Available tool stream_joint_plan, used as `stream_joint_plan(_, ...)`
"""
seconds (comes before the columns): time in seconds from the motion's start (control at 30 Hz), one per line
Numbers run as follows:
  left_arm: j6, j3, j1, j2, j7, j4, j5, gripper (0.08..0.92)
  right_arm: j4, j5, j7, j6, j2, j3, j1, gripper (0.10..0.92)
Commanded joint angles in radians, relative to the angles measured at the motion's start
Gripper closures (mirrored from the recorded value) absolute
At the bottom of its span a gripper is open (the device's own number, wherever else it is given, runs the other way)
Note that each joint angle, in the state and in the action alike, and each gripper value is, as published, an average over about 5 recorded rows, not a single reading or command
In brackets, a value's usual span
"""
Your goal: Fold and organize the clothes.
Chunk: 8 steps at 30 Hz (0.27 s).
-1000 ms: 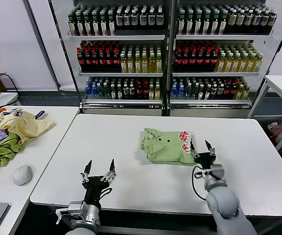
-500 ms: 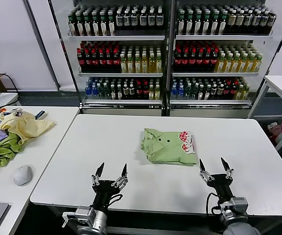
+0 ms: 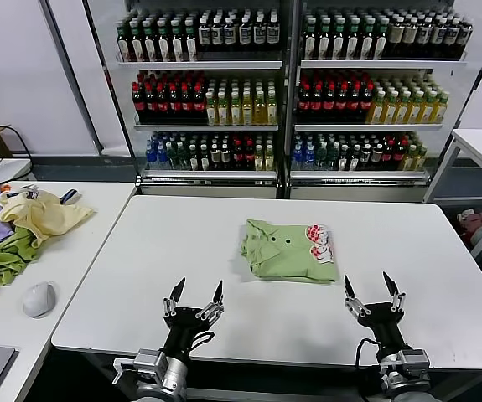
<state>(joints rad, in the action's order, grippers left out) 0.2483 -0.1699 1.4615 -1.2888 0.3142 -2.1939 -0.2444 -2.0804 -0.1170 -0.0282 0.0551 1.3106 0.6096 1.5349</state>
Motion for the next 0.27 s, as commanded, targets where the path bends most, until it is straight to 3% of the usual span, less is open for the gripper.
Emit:
stream_joint_plan(0.03, -0.017, -0.021, -0.014, -0.001, -0.03, 0.033, -0.024, 0.177, -0.035, -0.042, -0.018, 0.022, -0.012, 0.001, -0.007, 0.203)
stream_joint_plan(0.27, -0.021, -0.03, -0.021, 0.02, -0.042, 0.004, -0.051, 0.177, -0.059, -0.071, -0.02, 0.027, -0.006, 0.012, 0.014, 0.203)
